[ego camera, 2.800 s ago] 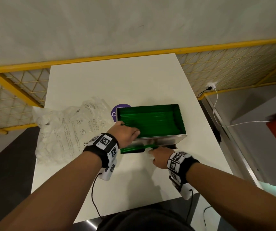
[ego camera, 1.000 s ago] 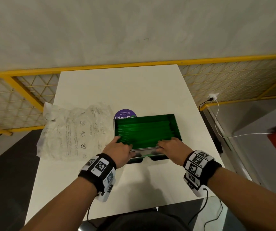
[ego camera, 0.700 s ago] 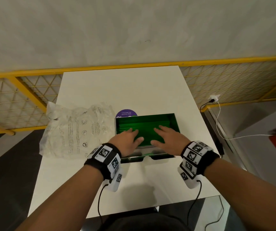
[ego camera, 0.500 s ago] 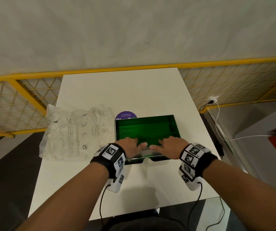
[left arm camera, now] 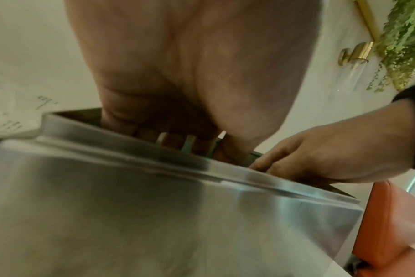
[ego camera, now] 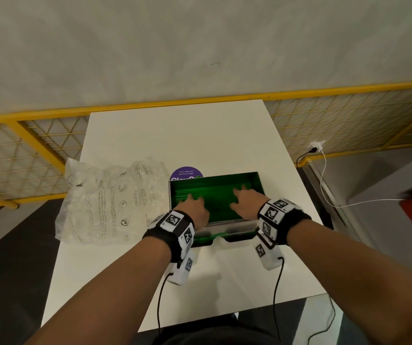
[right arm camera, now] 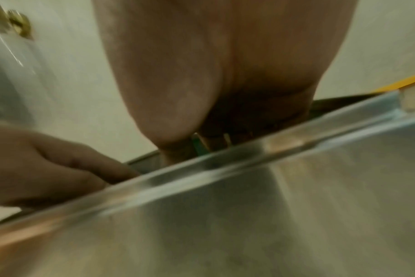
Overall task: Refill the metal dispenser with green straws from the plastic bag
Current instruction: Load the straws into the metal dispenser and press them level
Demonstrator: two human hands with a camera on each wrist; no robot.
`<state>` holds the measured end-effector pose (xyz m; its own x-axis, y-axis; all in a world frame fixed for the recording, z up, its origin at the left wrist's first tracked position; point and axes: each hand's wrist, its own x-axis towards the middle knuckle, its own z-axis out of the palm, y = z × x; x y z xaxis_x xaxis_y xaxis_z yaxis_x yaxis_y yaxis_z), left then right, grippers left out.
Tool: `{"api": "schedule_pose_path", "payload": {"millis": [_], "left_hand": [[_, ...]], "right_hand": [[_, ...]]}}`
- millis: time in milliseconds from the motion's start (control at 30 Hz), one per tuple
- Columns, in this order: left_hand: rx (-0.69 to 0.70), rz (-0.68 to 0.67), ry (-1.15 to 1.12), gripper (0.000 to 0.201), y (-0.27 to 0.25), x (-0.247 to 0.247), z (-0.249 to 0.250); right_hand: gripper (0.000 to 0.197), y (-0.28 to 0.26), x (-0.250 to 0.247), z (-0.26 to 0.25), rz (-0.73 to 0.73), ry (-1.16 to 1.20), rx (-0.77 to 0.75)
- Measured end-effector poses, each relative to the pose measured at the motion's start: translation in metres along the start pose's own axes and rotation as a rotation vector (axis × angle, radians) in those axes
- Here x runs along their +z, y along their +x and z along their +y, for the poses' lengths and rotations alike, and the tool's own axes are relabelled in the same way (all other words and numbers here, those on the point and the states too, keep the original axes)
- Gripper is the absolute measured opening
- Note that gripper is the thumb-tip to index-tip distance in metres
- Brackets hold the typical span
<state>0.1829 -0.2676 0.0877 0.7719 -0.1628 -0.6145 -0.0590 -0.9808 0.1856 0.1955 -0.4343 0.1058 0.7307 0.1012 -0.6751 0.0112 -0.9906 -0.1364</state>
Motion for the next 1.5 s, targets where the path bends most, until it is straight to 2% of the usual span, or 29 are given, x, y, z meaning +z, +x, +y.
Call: {"api": "schedule_pose_path", "payload": {"millis": [67,167,233,300,367,433,700,767,900,1000,1067,1167,1267,1333,1400,1500], "left_hand": [[0.037,-0.019,0.022,0.054,0.004,-0.005,0.002],[0.043,-0.057,0.051,0.044,0.005,-0.013,0.006],[0.007,-0.073,0.052,0.036,0.004,-0.022,0.006],[-0.015,-0.014,0.027,0.033,0.003,-0.035,0.006],[-0.004,0.042,0.043,0.034,0.006,-0.049,0.006],[0.018,0.038,0.072,0.037,0.011,-0.058,0.005],[0.077,-0.19,0.22,0.038,0.021,-0.039,0.001],[0.082,-0.19,0.215,0.037,0.019,-0.042,0.0],[0.164,-0.061,0.173,0.033,0.014,-0.049,-0.003],[0.189,-0.138,0.186,0.033,0.01,-0.041,-0.002],[0.182,-0.177,0.173,0.033,0.01,-0.034,-0.003],[0.15,-0.087,0.099,0.032,0.012,-0.035,-0.008],[0.158,-0.012,0.012,0.027,0.011,-0.039,-0.009],[0.162,-0.086,0.015,0.027,0.008,-0.039,-0.008],[0.149,-0.184,0.056,0.033,0.007,-0.033,-0.007],[0.157,-0.191,0.084,0.031,0.008,-0.029,-0.008]], "right_hand": [[0.062,0.006,0.0,-0.001,-0.057,-0.056,-0.004],[0.056,0.009,0.002,-0.003,-0.132,-0.117,-0.022],[0.053,0.008,-0.007,-0.004,-0.11,-0.09,-0.05],[0.051,0.008,-0.022,-0.007,-0.04,-0.069,-0.085],[0.047,0.011,-0.037,-0.012,-0.001,-0.08,-0.109],[0.044,0.015,-0.044,-0.016,-0.004,-0.117,-0.12],[0.039,0.02,-0.018,-0.021,-0.186,-0.194,-0.153],[0.039,0.016,-0.03,-0.022,-0.206,-0.218,-0.172],[0.041,0.004,-0.047,-0.02,-0.253,-0.279,-0.233],[0.041,0.001,-0.041,-0.019,-0.349,-0.354,-0.247],[0.042,0.001,-0.037,-0.019,-0.338,-0.345,-0.251],[0.044,0.004,-0.038,-0.017,-0.247,-0.23,-0.254],[0.033,0.006,-0.04,-0.012,-0.109,-0.062,-0.247],[0.031,0.004,-0.035,-0.011,-0.147,-0.029,-0.204],[0.036,0.003,-0.027,-0.011,-0.23,-0.118,-0.195],[0.035,0.003,-0.023,-0.013,-0.204,-0.141,-0.206]]}}
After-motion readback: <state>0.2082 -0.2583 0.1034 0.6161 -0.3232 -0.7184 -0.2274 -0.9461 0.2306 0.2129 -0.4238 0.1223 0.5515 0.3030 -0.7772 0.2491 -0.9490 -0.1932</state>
